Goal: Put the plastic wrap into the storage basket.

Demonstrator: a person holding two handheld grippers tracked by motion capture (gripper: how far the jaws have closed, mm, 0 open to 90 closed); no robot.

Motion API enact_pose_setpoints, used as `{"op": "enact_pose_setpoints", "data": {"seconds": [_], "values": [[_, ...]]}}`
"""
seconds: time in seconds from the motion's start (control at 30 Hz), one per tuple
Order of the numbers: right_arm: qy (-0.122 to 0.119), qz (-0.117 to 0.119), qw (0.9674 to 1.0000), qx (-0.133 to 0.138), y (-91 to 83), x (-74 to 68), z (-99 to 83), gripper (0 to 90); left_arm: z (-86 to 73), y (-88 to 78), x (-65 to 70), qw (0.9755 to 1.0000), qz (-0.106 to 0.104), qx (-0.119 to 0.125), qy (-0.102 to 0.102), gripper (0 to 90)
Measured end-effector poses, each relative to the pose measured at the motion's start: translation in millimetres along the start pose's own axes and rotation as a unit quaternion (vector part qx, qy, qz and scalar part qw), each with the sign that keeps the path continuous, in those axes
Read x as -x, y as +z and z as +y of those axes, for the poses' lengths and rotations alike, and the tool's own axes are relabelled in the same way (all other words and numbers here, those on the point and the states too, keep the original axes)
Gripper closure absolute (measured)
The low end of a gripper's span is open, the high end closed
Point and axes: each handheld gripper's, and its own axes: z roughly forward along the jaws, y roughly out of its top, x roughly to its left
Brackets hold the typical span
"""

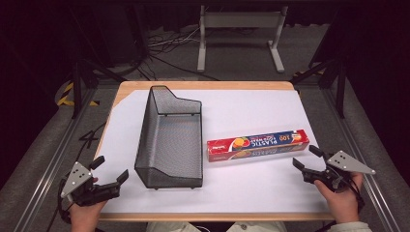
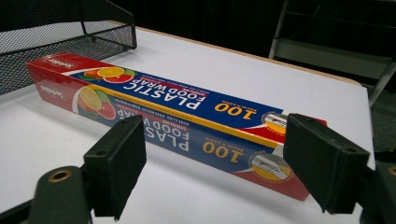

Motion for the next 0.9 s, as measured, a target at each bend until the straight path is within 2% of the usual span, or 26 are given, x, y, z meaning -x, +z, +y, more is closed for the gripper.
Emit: {"op": "enact_pose_setpoints", "data": {"seconds": [0.13, 0.27, 0.33, 0.43, 0.47, 0.57, 0.67, 0.77, 0.9], "values": [[-0.006, 0.008, 1.0, 0.0, 2.1, -1.9, 1.1, 23.0, 0.1, 0.6, 0.4, 1.0, -0.003, 0.001, -0.001, 4.4], [-0.027, 0.012, 0.9996, -0.002, 1.2, -4.7, 5.5, 23.0, 0.5, 0.7, 1.1, 1.0, -0.005, 0.002, 0.001, 4.4], [-0.026, 0.015, 0.9995, -0.003, 1.8, -5.8, 7.5, 24.3, 0.6, 0.8, 1.1, 1.0, -0.006, 0.002, 0.0, 4.4], [-0.02, 0.021, 0.9995, -0.011, 4.8, -5.4, 11.7, 32.1, 0.8, 1.1, 1.2, 1.0, -0.008, 0.003, 0.001, 4.4], [-0.02, 0.021, 0.9995, -0.011, 4.8, -5.4, 11.7, 32.1, 0.8, 1.1, 1.2, 1.0, -0.008, 0.003, 0.001, 4.5], [-0.023, 0.027, 0.9991, -0.021, 7.9, -5.3, 20.2, 44.6, 1.2, 2.3, 2.4, 1.0, -0.009, 0.002, 0.002, 4.5], [-0.028, 0.045, 0.9984, -0.023, 12.0, -6.1, 28.9, 51.9, 1.3, 3.9, 3.5, 0.9999, -0.014, 0.0, 0.005, 4.5], [-0.019, 0.061, 0.9977, -0.023, 17.0, -6.7, 35.0, 53.8, 1.9, 4.6, 4.1, 0.9999, -0.014, 0.0, 0.006, 4.5], [-0.015, 0.069, 0.9971, -0.03, 21.2, -4.8, 40.7, 65.0, 1.6, 5.2, 2.9, 0.9999, -0.015, 0.0, 0.004, 4.5]]}}
